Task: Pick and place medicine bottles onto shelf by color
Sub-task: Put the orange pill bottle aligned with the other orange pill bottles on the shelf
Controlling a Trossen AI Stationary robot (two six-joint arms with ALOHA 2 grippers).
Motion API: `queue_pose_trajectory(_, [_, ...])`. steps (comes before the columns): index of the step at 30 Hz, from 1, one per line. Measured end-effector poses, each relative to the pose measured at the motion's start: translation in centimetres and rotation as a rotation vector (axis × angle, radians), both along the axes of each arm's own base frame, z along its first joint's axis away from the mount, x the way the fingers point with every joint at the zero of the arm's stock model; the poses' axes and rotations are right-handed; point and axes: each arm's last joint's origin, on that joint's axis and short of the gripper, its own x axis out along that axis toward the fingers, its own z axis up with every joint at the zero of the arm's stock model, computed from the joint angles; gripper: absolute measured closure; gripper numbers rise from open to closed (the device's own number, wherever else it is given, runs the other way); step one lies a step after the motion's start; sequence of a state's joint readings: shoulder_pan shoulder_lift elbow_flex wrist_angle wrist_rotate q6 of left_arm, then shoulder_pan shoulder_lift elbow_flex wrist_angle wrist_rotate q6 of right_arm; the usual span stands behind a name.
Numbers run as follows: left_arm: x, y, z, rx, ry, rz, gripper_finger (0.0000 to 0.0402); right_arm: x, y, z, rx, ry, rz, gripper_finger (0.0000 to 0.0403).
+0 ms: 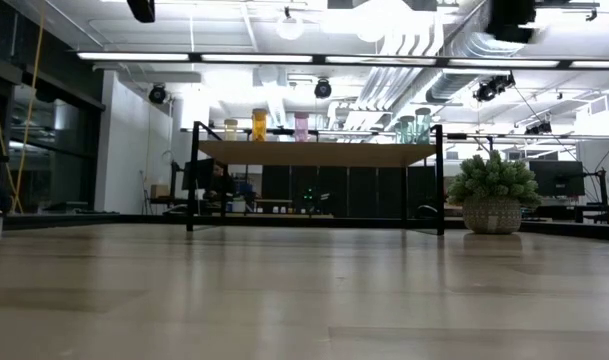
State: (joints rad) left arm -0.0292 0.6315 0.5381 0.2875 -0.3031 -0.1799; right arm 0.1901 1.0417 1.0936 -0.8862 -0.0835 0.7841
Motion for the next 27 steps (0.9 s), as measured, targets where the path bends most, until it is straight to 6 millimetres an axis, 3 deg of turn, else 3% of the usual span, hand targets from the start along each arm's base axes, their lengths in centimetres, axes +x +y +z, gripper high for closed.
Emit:
queue_pose_trajectory(5, [0.0,0.0,-0.1,0.001,0.007,0.001,0.0401,-2.7,4.4,-3.4,0.191,0.333,-0.06,0.0172])
queue_pose_trajectory(9, [0.0,0.0,-0.1,0.015,0.011,0.004,0.0401,-4.6,7.7,-6.0,0.271,0.42,-0.188,0.0171])
queue_pose_trajectory(14, [0.0,0.0,-0.1,0.015,0.011,0.004,0.0401,-6.3,9.9,-9.3,0.348,0.544,-0.386,0.0171])
queue_pose_trajectory(27, [0.0,0.0,-0.1,0.014,0.011,0.007,0.0401,-5.5,13.7,-12.6,0.273,0.752,-0.368,0.0171])
